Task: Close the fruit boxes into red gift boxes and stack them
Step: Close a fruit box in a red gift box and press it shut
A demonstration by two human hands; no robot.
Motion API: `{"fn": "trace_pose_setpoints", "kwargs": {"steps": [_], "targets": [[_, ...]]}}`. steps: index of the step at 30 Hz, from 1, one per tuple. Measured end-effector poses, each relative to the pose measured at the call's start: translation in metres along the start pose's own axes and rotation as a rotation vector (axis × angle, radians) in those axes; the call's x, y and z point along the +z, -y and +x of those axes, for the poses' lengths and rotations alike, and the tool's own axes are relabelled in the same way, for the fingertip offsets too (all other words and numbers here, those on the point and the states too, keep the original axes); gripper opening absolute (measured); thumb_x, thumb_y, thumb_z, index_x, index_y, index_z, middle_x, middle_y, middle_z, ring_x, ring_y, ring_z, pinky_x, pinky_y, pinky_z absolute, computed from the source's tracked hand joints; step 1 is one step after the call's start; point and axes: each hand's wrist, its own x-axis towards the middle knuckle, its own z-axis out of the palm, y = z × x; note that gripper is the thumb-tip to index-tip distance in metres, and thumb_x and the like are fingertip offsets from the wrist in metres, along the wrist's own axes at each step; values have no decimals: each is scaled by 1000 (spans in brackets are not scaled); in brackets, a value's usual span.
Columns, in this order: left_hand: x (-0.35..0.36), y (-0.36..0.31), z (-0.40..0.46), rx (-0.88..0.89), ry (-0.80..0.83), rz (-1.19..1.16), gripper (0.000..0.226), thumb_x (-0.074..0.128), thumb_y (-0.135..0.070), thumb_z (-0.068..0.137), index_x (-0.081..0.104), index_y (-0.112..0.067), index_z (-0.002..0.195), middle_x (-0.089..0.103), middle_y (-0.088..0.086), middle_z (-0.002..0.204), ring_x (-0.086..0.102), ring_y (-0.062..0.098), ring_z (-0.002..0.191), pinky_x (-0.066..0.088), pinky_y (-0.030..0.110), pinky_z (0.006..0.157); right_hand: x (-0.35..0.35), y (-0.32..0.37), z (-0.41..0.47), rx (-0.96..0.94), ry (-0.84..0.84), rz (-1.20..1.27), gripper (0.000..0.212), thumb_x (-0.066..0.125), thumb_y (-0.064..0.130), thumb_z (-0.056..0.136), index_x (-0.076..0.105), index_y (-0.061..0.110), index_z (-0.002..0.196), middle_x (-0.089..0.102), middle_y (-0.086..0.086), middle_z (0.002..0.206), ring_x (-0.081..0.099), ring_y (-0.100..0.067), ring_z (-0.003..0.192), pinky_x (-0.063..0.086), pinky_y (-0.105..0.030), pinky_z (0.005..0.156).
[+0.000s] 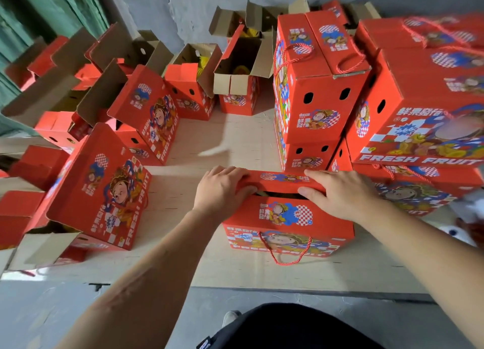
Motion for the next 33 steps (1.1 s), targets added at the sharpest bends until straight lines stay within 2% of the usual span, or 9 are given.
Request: {"fn": "trace_pose_setpoints", "kwargs": {"steps": [5, 9, 13, 16, 19, 22, 25, 30, 33], "targets": [[-8, 9, 13, -132, 80, -213, 70, 57, -83, 79, 61, -36, 130, 71, -12, 111, 61, 17, 111, 48, 33, 85, -23, -12, 18, 37, 245, 262, 89, 16, 99, 78, 55, 49, 141, 61, 7, 145, 58, -30, 130, 47, -42, 98], [15, -23, -16, -282, -195, -162, 72, 61, -68, 91, 46, -24, 146, 45, 10, 140, 39, 29, 127, 28, 46, 110, -27, -12, 21, 50, 328, 345, 78, 20, 95, 83, 53, 52, 140, 58, 7, 148, 54, -28, 135, 44, -42, 102], [45, -50, -55, 245, -133, -39, 44, 56, -57, 98, 57, -22, 125, 55, 3, 121, 55, 31, 106, 40, 43, 94, -28, -10, 19, 74, 365, 385, 95, 15, 104, 71, 49, 53, 143, 56, 8, 150, 53, -26, 136, 46, -44, 106], [42, -53, -48, 124, 91, 6, 64, 43, -72, 96, 57, -27, 139, 64, -7, 132, 58, 22, 120, 39, 39, 111, -26, -10, 18, 90, 377, 417, 99, 16, 105, 68, 50, 51, 144, 55, 9, 151, 52, -25, 137, 45, -42, 106], [31, -55, -35, 68, 248, 21, 78, 40, -91, 83, 58, -34, 132, 66, -13, 129, 55, 19, 116, 38, 38, 102, -24, -11, 18, 93, 376, 423, 97, 17, 104, 69, 50, 51, 143, 55, 8, 151, 52, -25, 136, 45, -41, 103], [15, -64, -22, 72, 159, 32, 77, 51, -93, 68, 57, -34, 118, 64, -13, 115, 54, 19, 104, 37, 38, 92, -21, -11, 19, 109, 389, 408, 98, 17, 105, 69, 49, 52, 144, 55, 7, 151, 53, -25, 136, 44, -38, 100], [15, -75, -23, 175, 17, -18, 61, 55, -78, 81, 58, -31, 120, 62, -9, 111, 56, 20, 101, 41, 39, 93, -22, -10, 22, 137, 400, 431, 106, 16, 109, 59, 47, 54, 144, 52, 5, 154, 51, -26, 137, 44, -38, 104], [38, -73, -58, 245, 30, 104, 58, 37, -57, 107, 53, -18, 147, 59, 0, 140, 51, 25, 130, 27, 46, 122, -3, -6, 11, 95, 541, 322, 97, 22, 103, 71, 1, 60, 155, 7, 8, 172, 3, -30, 159, 16, -56, 125], [41, -64, -73, 271, -2, -82, 48, 45, -47, 108, 63, -16, 140, 64, -2, 141, 54, 21, 134, 34, 42, 122, 8, -6, 3, 63, 481, 272, 88, 21, 96, 80, -10, 60, 154, 4, 10, 170, -1, -29, 157, 13, -56, 124]]}}
